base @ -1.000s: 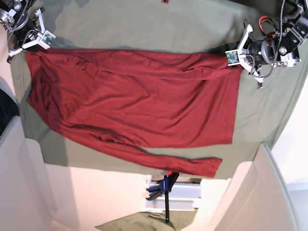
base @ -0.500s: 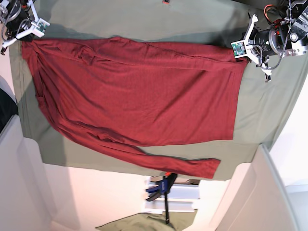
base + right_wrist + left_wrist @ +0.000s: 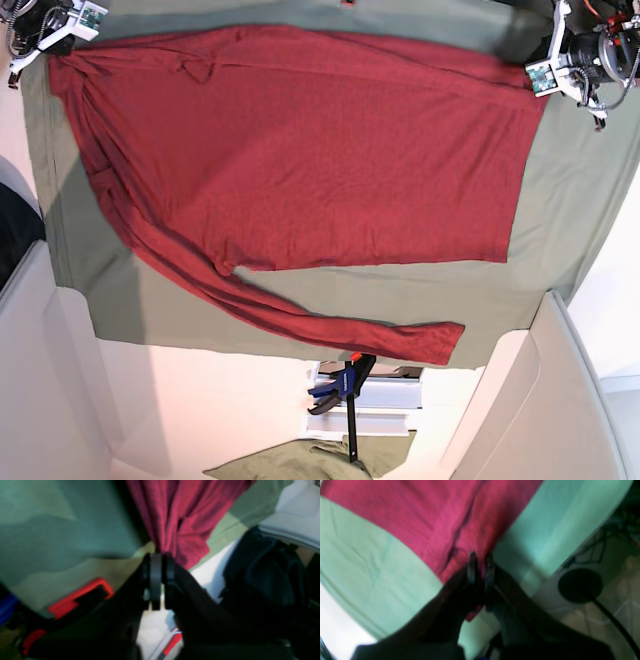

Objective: Fold the T-shirt properly
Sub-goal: 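Pull the shirt further toward the robot with both grippers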

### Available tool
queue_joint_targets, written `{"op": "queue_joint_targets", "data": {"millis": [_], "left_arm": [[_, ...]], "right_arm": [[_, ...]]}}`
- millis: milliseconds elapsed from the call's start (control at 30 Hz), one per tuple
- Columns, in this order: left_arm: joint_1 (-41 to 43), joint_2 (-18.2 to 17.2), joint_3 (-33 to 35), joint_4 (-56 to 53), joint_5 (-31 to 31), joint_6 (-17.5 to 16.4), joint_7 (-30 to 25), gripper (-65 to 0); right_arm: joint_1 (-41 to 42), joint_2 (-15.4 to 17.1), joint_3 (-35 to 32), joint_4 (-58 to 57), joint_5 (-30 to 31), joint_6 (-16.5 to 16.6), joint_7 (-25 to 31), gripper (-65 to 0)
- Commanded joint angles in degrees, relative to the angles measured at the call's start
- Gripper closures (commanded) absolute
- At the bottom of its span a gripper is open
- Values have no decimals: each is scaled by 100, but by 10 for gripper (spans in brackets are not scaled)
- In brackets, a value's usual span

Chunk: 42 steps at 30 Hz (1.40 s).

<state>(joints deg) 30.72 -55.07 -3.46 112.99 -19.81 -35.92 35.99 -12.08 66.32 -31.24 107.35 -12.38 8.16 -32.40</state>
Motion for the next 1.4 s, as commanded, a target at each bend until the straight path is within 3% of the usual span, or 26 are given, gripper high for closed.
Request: {"op": "queue_joint_targets", "data": {"millis": [0, 233, 433, 967, 1033, 1133, 1167, 1267, 1367], "left_arm": [[59, -111, -114, 79, 31, -42, 26, 0], [361, -81, -144, 107, 85, -81, 28, 0], [494, -81, -144, 107, 122, -275, 114, 0], [579, -81, -144, -98, 203, -271, 116, -5], [579, -81, -144, -170, 203, -271, 114, -68], [579, -81, -144, -323, 199, -269, 109, -236], [579, -81, -144, -367, 199, -269, 111, -259], [579, -81, -144, -455, 199, -269, 109, -258], [579, -81, -144, -457, 199, -216, 111, -258]], "right_arm": [[-28, 146, 85, 66, -70, 107, -85, 0], [-490, 142, 87, 175, -131, 107, -101, 0], [-494, 142, 85, 179, -76, 105, -111, 0], [-494, 109, 85, 175, 175, 107, -109, 0], [-492, 107, 85, 175, 234, 109, -107, 0], [-492, 109, 85, 175, 234, 109, -107, -5], [-492, 107, 85, 175, 234, 107, -107, -56], [-492, 109, 85, 175, 236, 107, -105, -187], [-492, 109, 85, 177, 234, 107, -107, -217]]}}
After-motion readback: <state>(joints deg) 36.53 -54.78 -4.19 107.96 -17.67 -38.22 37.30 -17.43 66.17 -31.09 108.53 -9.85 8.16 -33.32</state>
